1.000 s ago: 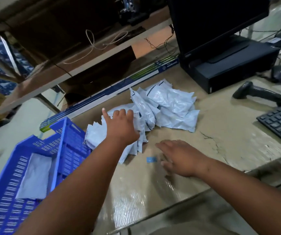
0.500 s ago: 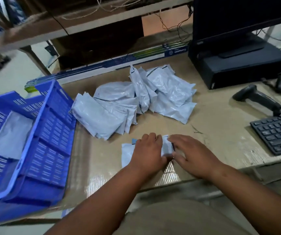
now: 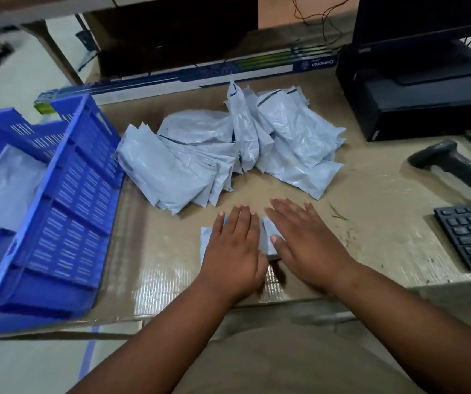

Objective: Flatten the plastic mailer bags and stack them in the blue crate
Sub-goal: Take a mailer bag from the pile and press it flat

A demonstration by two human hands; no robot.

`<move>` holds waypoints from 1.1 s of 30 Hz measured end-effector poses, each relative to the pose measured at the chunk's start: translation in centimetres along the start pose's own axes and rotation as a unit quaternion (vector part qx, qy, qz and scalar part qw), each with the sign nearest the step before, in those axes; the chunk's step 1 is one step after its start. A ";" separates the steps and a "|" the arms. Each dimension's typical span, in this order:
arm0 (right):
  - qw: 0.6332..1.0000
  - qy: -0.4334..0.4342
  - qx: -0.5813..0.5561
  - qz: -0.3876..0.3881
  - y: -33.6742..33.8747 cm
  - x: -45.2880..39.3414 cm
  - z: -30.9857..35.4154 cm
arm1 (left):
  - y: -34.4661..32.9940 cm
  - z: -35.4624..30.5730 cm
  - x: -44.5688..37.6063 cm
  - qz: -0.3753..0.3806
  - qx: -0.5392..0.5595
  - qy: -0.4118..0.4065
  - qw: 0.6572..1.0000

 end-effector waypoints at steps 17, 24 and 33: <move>0.995 -0.003 0.029 0.100 -4.9 -1.6 -0.4 | -3.8 1.0 -1.1 0.035 0.030 0.025 0.999; 0.994 -0.009 0.019 0.107 -4.3 -1.7 -0.2 | -3.9 1.1 -1.2 0.045 0.034 0.032 0.998; 0.993 0.041 0.078 0.081 -1.4 -4.5 2.8 | -1.4 4.9 1.5 0.017 0.003 0.069 0.997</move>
Point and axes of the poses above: each hand's wrist, its own x-axis away from the middle knuckle, its own y-axis out of the back of the hand, z = x × y, the point moved 7 cm from there along -x, towards the middle knuckle, and after that the axes turned 15 degrees about y, right-handed, at the moved point
